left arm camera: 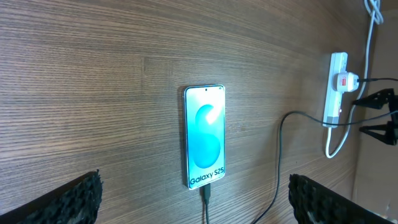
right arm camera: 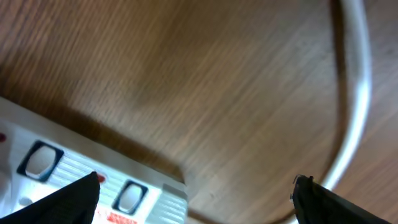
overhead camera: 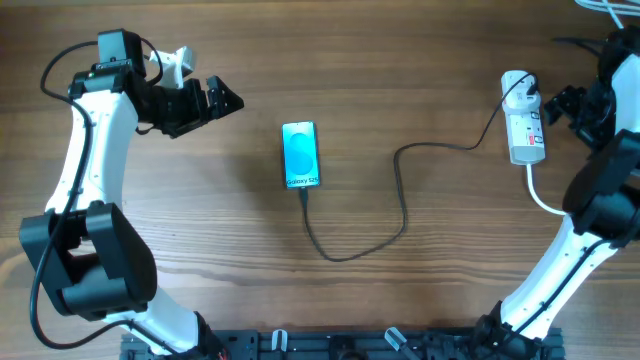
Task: Plug charger to phone and switch on socket
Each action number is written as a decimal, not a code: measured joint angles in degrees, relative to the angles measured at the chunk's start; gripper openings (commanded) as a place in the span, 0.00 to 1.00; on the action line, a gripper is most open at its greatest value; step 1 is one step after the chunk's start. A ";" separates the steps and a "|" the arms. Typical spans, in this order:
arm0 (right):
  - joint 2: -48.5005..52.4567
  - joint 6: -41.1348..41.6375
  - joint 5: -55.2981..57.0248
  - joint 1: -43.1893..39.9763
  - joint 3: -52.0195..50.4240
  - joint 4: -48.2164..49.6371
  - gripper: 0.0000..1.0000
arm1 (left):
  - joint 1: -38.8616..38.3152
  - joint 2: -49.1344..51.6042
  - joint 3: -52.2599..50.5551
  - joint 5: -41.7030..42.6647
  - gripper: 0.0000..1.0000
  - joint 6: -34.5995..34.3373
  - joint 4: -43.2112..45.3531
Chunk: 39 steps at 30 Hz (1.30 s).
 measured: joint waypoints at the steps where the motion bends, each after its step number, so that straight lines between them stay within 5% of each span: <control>1: 0.42 0.00 -0.33 0.02 0.00 0.74 1.00 | 0.00 0.00 0.00 0.00 1.00 -0.02 0.00; 39: 2.62 -4.61 -7.43 -0.09 0.00 6.54 1.00 | 0.00 0.00 0.00 0.00 1.00 0.00 0.00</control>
